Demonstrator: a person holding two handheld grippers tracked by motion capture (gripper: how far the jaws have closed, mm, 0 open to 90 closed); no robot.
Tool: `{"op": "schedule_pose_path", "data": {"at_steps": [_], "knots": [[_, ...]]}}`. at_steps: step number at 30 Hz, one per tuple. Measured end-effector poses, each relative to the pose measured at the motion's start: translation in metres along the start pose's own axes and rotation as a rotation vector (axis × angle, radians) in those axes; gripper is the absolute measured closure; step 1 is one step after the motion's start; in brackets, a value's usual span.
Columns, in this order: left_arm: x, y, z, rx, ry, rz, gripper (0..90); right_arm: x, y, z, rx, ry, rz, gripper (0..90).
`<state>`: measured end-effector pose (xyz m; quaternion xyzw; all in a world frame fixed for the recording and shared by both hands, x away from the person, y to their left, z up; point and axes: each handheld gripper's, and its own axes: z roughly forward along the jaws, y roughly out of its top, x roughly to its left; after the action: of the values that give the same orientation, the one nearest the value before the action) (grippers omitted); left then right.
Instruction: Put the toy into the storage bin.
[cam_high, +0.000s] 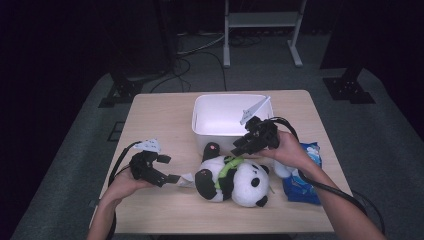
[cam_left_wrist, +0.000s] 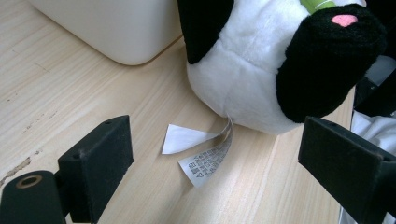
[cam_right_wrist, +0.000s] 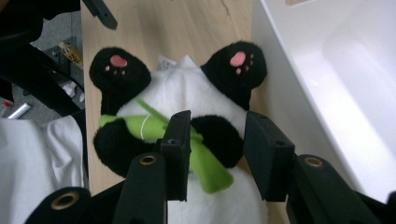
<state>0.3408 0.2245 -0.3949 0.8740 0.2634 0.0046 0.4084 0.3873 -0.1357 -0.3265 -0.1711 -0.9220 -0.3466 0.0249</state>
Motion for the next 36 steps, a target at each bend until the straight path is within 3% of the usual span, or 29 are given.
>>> {"op": "schedule_pose_path", "data": {"at_steps": [10,20,31,36], "knots": [[0.0,0.0,0.001,0.003,-0.002,-0.005,8.7,0.004,-0.013,0.009,0.018,0.039,0.009,55.8],[0.001,-0.001,0.0,0.007,0.0,0.0,8.7,0.005,-0.014,0.029,0.065,0.034,-0.009,48.6],[0.001,-0.001,0.0,0.003,0.0,-0.006,8.7,0.0,-0.01,0.044,0.102,0.055,-0.002,46.8],[0.002,-0.001,-0.001,0.003,0.001,-0.005,8.7,0.001,-0.011,0.044,0.111,0.06,-0.001,51.2]]}}
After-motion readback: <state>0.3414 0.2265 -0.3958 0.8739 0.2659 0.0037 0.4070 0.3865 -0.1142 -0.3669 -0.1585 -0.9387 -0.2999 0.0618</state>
